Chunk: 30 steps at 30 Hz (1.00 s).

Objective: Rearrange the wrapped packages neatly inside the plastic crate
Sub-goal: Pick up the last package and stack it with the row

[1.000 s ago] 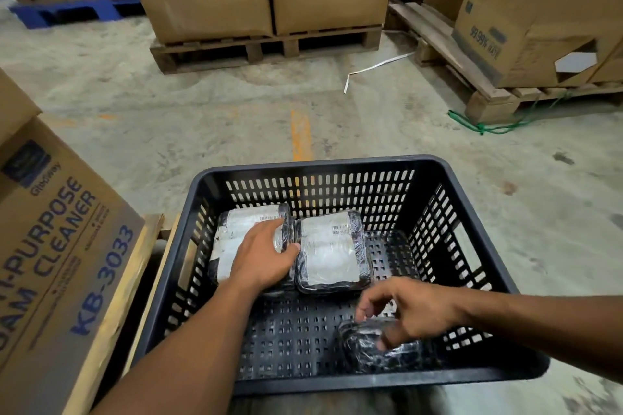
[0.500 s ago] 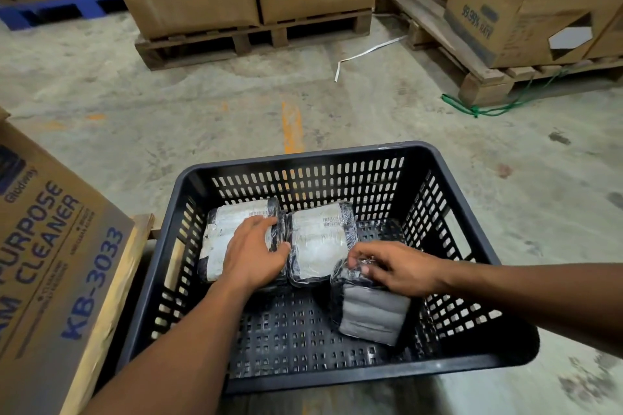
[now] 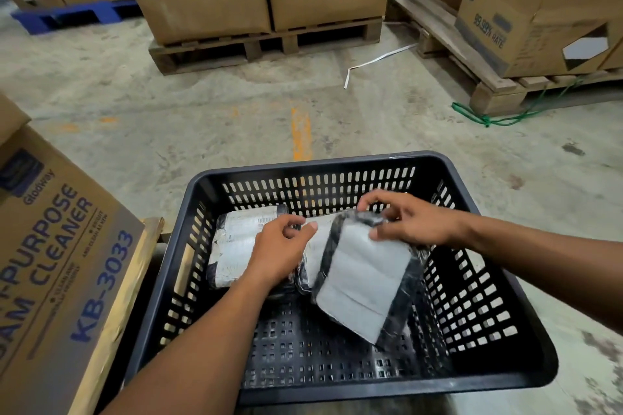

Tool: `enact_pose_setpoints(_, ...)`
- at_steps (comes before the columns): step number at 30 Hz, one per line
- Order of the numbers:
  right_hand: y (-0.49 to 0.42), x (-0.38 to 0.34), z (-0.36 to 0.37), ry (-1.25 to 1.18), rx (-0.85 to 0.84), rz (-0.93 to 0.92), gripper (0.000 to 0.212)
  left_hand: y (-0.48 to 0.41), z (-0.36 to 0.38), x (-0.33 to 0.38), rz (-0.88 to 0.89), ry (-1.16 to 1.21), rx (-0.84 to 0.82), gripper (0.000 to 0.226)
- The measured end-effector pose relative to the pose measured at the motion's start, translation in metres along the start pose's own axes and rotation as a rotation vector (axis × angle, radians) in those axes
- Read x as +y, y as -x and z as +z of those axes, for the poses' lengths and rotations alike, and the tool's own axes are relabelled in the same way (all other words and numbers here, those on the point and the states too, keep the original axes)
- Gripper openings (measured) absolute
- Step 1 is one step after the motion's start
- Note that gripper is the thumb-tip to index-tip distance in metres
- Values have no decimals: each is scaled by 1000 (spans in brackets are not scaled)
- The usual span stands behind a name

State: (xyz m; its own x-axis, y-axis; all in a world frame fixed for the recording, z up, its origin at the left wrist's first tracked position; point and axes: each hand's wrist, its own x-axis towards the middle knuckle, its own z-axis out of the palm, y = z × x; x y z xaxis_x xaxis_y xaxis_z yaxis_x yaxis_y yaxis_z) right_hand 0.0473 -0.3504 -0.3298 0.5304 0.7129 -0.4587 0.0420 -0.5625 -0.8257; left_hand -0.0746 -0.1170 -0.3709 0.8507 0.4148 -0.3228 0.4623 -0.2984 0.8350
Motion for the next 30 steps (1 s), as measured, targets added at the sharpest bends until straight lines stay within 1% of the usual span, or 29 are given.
enact_pose_setpoints(4,-9,-11,-9,-312,156,-39,35,-3,-5,7,-64,187,-80,40)
enact_pose_setpoints(5,-11,-13,-7,-370,175,-38,37,-2,-8,8,-88,236,-92,46)
enact_pose_setpoints(7,-18,-14,-4,-487,213,-19,37,-6,-15,5,-189,352,-108,66)
enact_pose_setpoints(8,-21,-13,-3,-547,231,-10,36,-7,-17,2,-237,414,-124,71)
enact_pose_setpoints(10,-28,-9,-2,-636,246,-1,38,-5,-21,-1,-273,517,-154,72)
enact_pose_setpoints(13,-33,-7,-5,-598,171,18,53,-6,-30,-4,-261,609,-175,82)
enact_pose_setpoints(14,-31,-10,-5,-565,143,15,50,-7,-35,-4,-251,632,-195,86)
enact_pose_setpoints(15,-29,-13,-5,-527,126,12,43,-9,-40,-3,-243,647,-211,88)
enact_pose_setpoints(17,-26,-18,-4,-426,117,20,30,-12,-46,-1,-231,644,-253,85)
enact_pose_setpoints(18,-25,-19,-3,-350,95,17,31,-12,-46,0,-225,635,-275,81)
enact_pose_setpoints(20,-24,-24,2,-206,47,24,41,-12,-45,0,-222,606,-299,76)
enact_pose_setpoints(22,-24,-24,9,-145,-5,39,52,-10,-44,2,-218,583,-285,67)
enact_pose_setpoints(24,-25,-26,17,-179,-23,32,57,-10,-44,6,-200,566,-208,55)
enact_pose_setpoints(26,-26,-23,21,-250,23,16,58,-10,-46,9,-190,522,-106,45)
enact_pose_setpoints(27,-27,-21,22,-296,54,19,57,-11,-47,9,-200,483,-78,44)
enact_pose_setpoints(28,-27,-19,23,-345,83,26,57,-12,-48,8,-225,449,-81,47)
enact_pose_setpoints(30,-27,-16,22,-439,108,32,60,-11,-49,5,-290,467,-143,64)
